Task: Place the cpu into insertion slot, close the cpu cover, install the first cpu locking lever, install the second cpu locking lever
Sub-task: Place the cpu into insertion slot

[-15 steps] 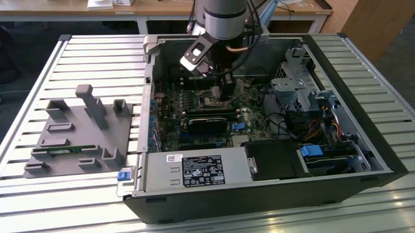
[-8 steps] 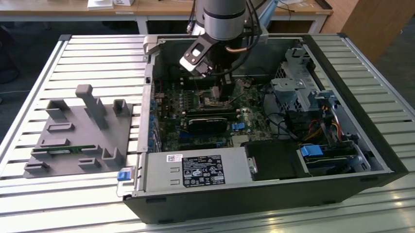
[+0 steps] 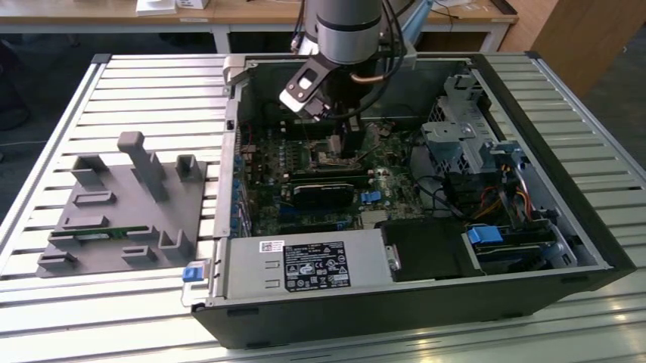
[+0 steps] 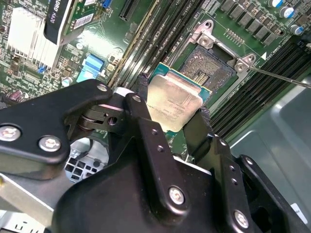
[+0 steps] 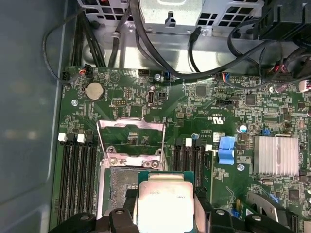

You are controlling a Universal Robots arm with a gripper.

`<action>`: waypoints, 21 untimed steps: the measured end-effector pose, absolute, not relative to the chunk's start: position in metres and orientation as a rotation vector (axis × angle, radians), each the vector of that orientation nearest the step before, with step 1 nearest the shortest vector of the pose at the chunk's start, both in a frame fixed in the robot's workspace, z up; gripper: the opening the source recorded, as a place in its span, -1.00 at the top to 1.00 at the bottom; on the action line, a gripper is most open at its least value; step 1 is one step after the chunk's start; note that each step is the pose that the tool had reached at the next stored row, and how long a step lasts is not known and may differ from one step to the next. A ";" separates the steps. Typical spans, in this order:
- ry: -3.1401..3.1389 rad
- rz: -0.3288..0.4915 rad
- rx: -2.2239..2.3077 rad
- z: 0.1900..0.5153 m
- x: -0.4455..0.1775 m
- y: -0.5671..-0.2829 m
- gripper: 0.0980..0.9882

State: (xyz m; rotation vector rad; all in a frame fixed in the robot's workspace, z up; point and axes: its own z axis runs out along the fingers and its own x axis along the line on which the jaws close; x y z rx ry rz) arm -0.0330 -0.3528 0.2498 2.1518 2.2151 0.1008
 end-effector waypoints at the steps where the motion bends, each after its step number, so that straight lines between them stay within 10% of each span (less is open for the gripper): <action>1: 2.215 0.101 2.152 0.249 -0.033 -0.353 0.00; 21: 2.215 0.101 2.152 0.244 -0.034 -0.352 0.00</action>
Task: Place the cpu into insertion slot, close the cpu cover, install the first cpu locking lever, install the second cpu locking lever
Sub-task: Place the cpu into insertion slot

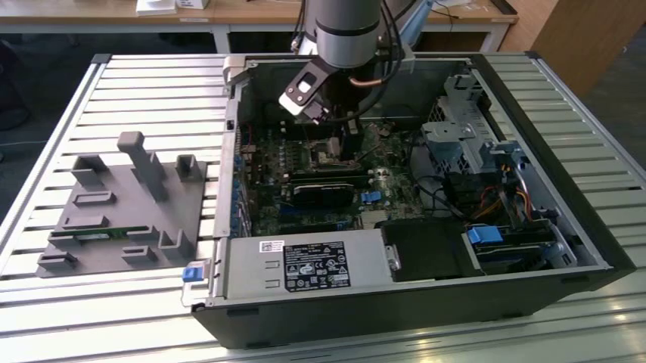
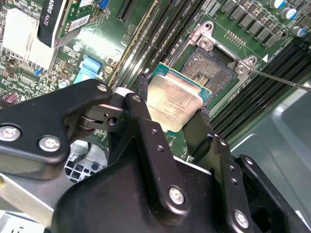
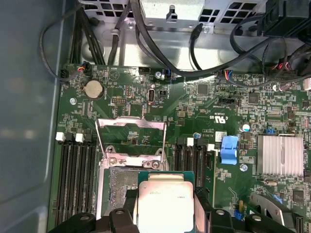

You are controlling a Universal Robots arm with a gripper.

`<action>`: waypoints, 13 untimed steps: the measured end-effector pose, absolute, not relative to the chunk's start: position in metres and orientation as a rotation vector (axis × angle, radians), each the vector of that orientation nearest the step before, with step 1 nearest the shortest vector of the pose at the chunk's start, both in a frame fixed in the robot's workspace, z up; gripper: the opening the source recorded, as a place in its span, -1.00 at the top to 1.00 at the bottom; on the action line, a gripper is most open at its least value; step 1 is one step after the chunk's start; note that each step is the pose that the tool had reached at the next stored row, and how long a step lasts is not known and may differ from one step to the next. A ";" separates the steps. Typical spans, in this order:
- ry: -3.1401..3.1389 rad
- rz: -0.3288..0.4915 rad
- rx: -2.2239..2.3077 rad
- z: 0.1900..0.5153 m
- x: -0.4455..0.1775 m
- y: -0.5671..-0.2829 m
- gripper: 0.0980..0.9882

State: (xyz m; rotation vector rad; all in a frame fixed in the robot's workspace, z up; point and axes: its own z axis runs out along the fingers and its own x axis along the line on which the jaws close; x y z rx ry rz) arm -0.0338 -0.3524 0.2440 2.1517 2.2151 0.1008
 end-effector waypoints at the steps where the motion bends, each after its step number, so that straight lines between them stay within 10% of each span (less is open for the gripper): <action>1: 2.215 0.101 2.152 0.244 -0.034 -0.352 0.00; 13: 2.215 0.101 2.152 0.238 -0.034 -0.348 0.00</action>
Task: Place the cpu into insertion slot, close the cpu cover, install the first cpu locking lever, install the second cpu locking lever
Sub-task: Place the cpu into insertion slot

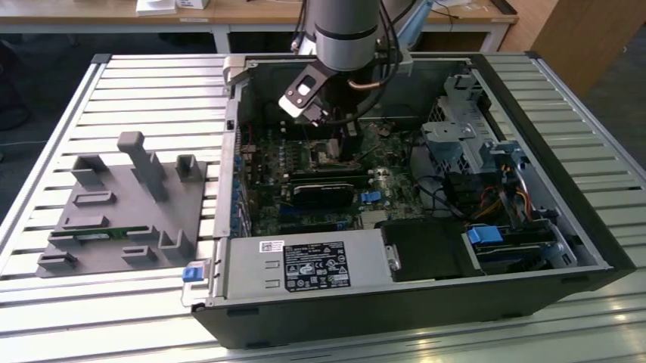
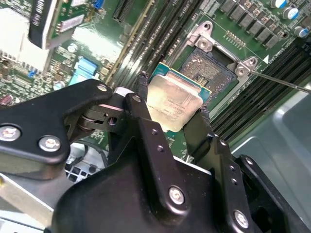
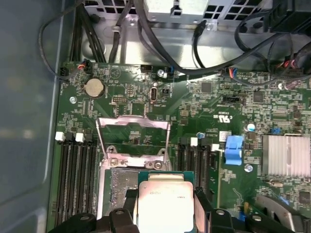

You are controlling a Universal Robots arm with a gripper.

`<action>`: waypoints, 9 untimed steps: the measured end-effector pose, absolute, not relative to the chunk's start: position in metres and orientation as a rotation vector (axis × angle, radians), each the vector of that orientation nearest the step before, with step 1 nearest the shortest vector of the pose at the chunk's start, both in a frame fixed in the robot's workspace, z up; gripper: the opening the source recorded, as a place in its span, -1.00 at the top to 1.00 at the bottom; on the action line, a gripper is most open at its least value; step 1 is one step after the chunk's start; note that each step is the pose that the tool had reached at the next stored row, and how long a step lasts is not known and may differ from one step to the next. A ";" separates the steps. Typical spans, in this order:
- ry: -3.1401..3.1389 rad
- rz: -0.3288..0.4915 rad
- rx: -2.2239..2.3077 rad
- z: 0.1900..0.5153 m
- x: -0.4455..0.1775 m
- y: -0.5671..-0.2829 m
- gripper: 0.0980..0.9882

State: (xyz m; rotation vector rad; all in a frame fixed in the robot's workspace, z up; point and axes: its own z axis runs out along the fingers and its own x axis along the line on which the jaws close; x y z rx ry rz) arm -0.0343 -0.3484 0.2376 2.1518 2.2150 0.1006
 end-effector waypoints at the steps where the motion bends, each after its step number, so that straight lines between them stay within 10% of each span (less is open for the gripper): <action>1: 2.215 0.101 2.152 0.237 -0.034 -0.347 0.00; 9: 2.199 0.100 2.168 0.230 -0.039 -0.339 0.00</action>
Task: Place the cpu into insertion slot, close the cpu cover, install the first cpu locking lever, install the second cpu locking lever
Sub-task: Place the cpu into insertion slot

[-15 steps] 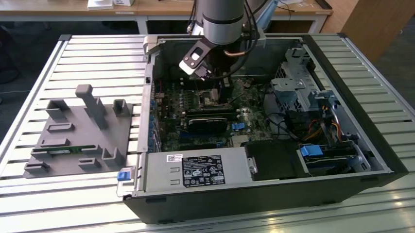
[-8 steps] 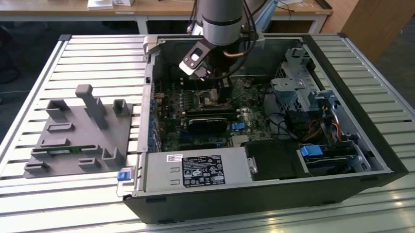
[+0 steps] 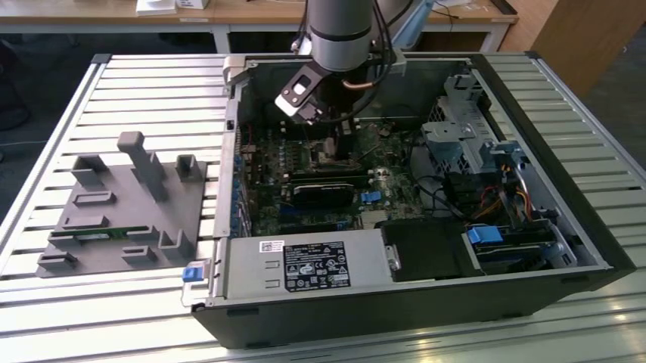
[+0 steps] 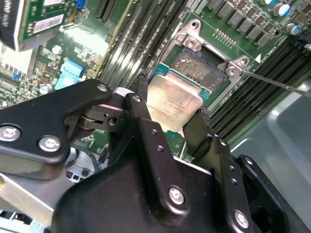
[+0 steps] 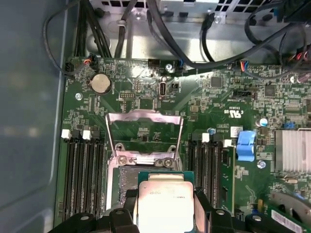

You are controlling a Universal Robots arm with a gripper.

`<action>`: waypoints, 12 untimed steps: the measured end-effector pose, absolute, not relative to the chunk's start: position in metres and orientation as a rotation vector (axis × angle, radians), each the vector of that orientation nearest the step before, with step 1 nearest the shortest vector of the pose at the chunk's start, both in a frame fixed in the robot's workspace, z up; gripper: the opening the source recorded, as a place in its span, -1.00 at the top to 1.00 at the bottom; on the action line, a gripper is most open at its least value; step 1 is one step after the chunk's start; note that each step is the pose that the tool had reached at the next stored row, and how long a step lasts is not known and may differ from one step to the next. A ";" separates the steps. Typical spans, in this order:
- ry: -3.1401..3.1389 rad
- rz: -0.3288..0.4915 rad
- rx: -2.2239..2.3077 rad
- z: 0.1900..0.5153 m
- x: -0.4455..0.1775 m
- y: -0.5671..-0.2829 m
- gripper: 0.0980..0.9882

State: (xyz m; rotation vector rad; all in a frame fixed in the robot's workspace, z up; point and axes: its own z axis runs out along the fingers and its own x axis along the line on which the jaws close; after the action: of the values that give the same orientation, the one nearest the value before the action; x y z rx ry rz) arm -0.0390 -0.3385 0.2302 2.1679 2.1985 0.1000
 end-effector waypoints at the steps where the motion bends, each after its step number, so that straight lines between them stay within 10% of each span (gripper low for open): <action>1: 2.198 0.100 2.169 0.229 -0.039 -0.338 0.00; 12: 2.196 0.100 2.170 0.226 -0.040 -0.337 0.00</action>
State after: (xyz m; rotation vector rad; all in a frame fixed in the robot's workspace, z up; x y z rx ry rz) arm -0.0402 -0.3367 0.2260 2.1701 2.1963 0.0997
